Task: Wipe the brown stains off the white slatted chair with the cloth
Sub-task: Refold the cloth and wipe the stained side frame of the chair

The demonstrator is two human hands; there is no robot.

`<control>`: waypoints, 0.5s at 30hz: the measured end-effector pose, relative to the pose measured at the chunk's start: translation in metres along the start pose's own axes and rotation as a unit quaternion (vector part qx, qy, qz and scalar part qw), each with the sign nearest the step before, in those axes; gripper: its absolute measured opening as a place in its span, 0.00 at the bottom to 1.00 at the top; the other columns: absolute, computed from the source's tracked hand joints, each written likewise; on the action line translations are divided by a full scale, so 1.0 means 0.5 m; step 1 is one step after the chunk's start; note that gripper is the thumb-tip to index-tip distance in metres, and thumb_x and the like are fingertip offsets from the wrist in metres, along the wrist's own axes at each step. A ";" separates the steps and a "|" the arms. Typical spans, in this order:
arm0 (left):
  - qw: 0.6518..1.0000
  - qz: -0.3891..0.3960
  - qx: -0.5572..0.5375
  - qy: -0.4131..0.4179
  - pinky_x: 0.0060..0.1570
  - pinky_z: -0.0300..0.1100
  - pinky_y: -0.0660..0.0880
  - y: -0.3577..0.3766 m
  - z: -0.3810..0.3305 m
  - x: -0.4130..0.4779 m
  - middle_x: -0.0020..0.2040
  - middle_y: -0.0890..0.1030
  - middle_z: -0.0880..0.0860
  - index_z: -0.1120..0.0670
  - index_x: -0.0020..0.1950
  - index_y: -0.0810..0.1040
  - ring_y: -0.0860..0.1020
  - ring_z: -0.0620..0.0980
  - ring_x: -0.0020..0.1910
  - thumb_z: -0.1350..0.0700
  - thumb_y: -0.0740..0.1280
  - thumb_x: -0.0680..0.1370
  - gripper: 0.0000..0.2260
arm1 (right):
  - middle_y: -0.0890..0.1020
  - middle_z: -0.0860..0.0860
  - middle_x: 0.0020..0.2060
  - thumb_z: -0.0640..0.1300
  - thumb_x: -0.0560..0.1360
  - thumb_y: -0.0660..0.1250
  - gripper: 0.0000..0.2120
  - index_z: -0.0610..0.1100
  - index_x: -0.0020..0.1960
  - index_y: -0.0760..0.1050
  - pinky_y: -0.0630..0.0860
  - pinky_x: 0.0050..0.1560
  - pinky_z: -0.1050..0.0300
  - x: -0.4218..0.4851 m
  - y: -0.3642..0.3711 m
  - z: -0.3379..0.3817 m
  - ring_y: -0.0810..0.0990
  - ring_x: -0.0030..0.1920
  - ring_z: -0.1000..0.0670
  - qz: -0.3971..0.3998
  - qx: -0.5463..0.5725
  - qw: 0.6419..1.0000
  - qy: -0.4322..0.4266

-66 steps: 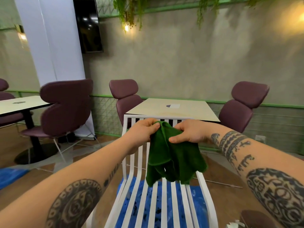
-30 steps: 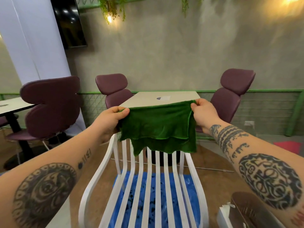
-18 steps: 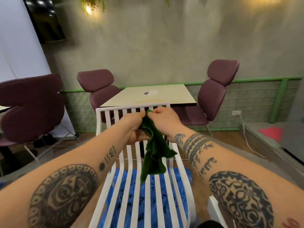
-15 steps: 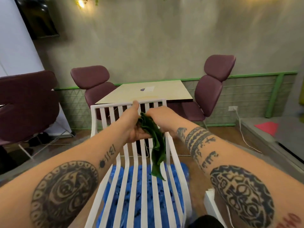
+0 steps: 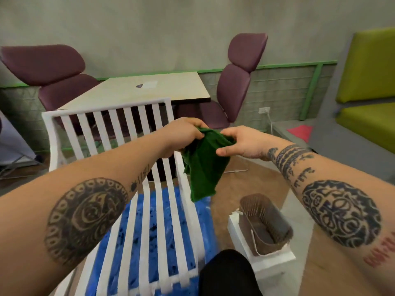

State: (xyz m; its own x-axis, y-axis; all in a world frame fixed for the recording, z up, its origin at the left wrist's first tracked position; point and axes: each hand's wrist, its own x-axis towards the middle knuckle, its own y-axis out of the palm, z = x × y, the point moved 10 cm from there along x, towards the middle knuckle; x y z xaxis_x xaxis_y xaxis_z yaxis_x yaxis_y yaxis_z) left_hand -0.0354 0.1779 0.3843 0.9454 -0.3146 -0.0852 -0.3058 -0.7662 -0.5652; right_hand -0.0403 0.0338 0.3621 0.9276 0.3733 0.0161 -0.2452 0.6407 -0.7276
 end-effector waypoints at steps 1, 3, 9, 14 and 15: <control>1.000 0.005 0.010 0.009 0.40 0.41 0.77 0.018 -0.001 0.018 0.45 0.85 0.54 0.53 0.54 0.83 0.83 0.52 0.44 0.64 0.63 0.81 0.11 | 0.86 0.51 0.50 0.50 0.73 0.76 0.16 0.47 0.58 0.81 0.79 0.57 0.53 -0.007 -0.006 -0.027 0.84 0.52 0.53 -0.010 -0.015 1.000 0.013; 0.999 0.015 0.044 0.029 0.44 0.45 0.81 0.065 0.009 0.060 0.48 0.85 0.55 0.54 0.56 0.83 0.83 0.54 0.47 0.64 0.65 0.81 0.10 | 0.87 0.51 0.42 0.49 0.74 0.75 0.09 0.46 0.51 0.82 0.82 0.48 0.53 -0.016 -0.013 -0.097 0.86 0.44 0.52 -0.034 0.061 0.997 0.039; 0.987 0.046 0.148 0.048 0.47 0.44 0.77 0.173 0.083 0.176 0.50 0.84 0.53 0.50 0.54 0.82 0.81 0.52 0.49 0.62 0.66 0.80 0.09 | 0.85 0.38 0.43 0.45 0.79 0.70 0.09 0.39 0.51 0.81 0.85 0.42 0.47 -0.014 0.022 -0.268 0.85 0.43 0.43 -0.063 0.211 0.967 0.125; 0.981 0.132 0.136 0.040 0.46 0.43 0.77 0.249 0.149 0.294 0.47 0.85 0.54 0.52 0.51 0.83 0.82 0.52 0.47 0.62 0.68 0.80 0.07 | 0.85 0.44 0.37 0.47 0.79 0.69 0.08 0.43 0.49 0.82 0.80 0.34 0.57 0.007 0.060 -0.389 0.83 0.37 0.47 -0.063 0.255 0.945 0.196; 0.977 0.155 0.142 0.043 0.44 0.41 0.76 0.262 0.153 0.314 0.47 0.85 0.53 0.52 0.51 0.83 0.81 0.51 0.46 0.62 0.68 0.79 0.07 | 0.85 0.41 0.40 0.48 0.79 0.68 0.10 0.42 0.52 0.82 0.81 0.36 0.56 0.011 0.068 -0.413 0.84 0.39 0.44 -0.068 0.271 0.935 0.216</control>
State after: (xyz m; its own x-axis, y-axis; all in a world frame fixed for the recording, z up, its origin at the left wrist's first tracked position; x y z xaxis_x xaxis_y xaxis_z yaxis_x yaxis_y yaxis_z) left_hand 0.0815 0.0710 0.2343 0.7955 -0.5621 -0.2262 -0.5212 -0.4446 -0.7285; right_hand 0.0148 -0.0808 0.1957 0.9595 0.0320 -0.2800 -0.1141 0.9526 -0.2821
